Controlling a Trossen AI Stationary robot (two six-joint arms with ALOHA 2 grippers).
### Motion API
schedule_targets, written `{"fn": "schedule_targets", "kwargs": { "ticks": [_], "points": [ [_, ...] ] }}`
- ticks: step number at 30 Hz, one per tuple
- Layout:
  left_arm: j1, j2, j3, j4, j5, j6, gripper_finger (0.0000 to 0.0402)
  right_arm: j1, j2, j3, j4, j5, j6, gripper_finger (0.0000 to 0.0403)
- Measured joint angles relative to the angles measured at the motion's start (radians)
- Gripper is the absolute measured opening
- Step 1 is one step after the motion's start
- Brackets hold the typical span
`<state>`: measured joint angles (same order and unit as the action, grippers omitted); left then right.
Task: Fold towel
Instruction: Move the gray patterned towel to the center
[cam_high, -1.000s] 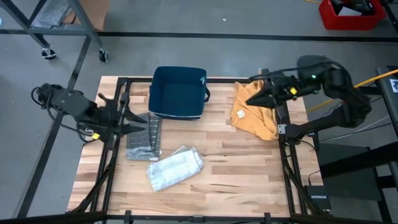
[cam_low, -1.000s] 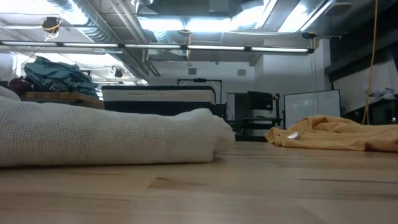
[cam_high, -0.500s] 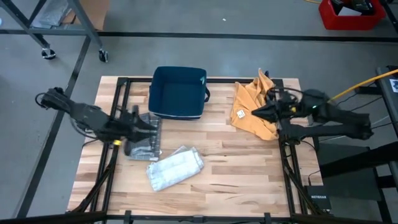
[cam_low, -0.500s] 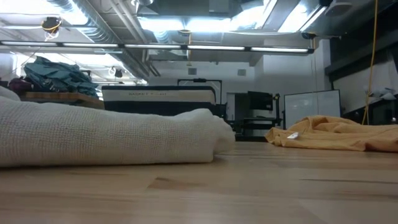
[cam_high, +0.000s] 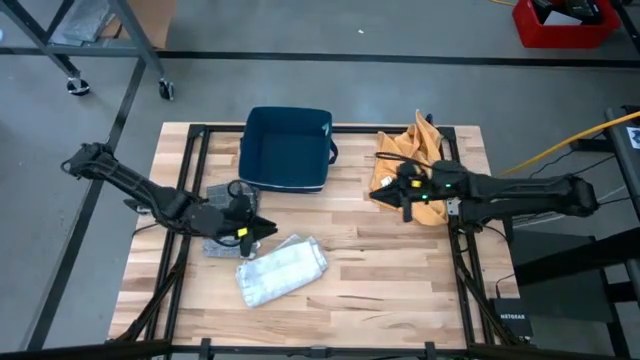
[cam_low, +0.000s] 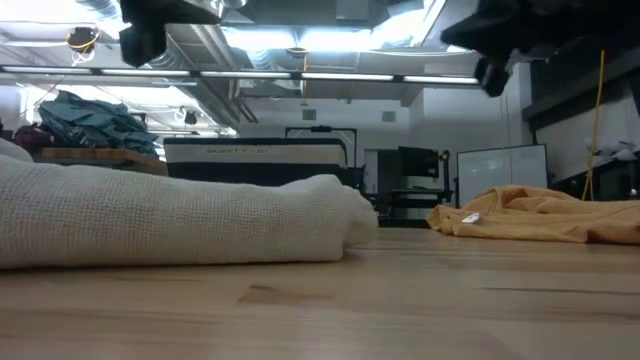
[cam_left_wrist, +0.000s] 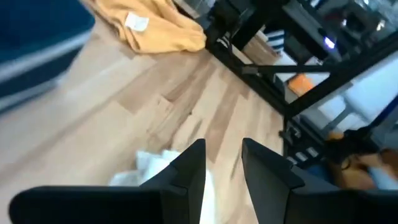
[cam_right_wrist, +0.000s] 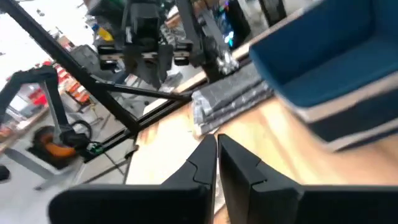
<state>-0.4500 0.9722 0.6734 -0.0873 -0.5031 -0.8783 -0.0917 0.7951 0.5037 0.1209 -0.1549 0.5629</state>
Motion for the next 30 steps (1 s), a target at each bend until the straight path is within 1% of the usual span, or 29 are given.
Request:
{"fn": "schedule_targets", "kwargs": {
  "ticks": [5,7,9,11,14,16,19,22,24,26,30],
  "points": [
    [-0.006,0.062,0.001,-0.006,0.004,-0.154,0.0098,0.001,0.205,0.001,0.254,-0.144,0.065,0.0021],
    [-0.009,0.087,0.001,-0.008,0.008,-0.193,0.0098,0.001,0.291,0.003,0.349,-0.203,0.090,0.0021],
    [-0.010,0.109,0.001,-0.007,0.042,-0.222,0.0098,0.001,0.369,0.020,0.403,-0.255,0.114,0.0025],
    [-0.011,0.131,0.001,-0.008,0.100,-0.247,0.0098,0.001,0.441,0.055,0.409,-0.303,0.123,0.0036],
    [-0.011,0.150,0.001,-0.009,0.170,-0.269,0.0098,0.010,0.536,0.112,0.401,-0.384,0.125,0.0067],
    [-0.010,0.151,0.001,-0.012,0.203,-0.277,0.0098,0.020,0.588,0.156,0.401,-0.417,0.125,0.0089],
    [-0.007,0.146,0.001,-0.054,0.246,-0.329,0.0098,0.037,0.656,0.221,0.402,-0.432,0.125,0.0113],
    [-0.006,0.141,0.001,-0.138,0.244,-0.400,0.0098,0.049,0.709,0.275,0.373,-0.434,0.122,0.0124],
    [-0.006,0.141,0.001,-0.223,0.231,-0.446,0.0098,0.048,0.730,0.306,0.337,-0.451,0.121,0.0126],
    [-0.006,0.141,0.001,-0.318,0.208,-0.498,0.0098,0.045,0.742,0.331,0.293,-0.469,0.121,0.0126],
    [-0.006,0.141,0.001,-0.492,0.144,-0.631,0.0098,0.045,0.742,0.340,0.228,-0.471,0.110,0.0127]
  ]
}}
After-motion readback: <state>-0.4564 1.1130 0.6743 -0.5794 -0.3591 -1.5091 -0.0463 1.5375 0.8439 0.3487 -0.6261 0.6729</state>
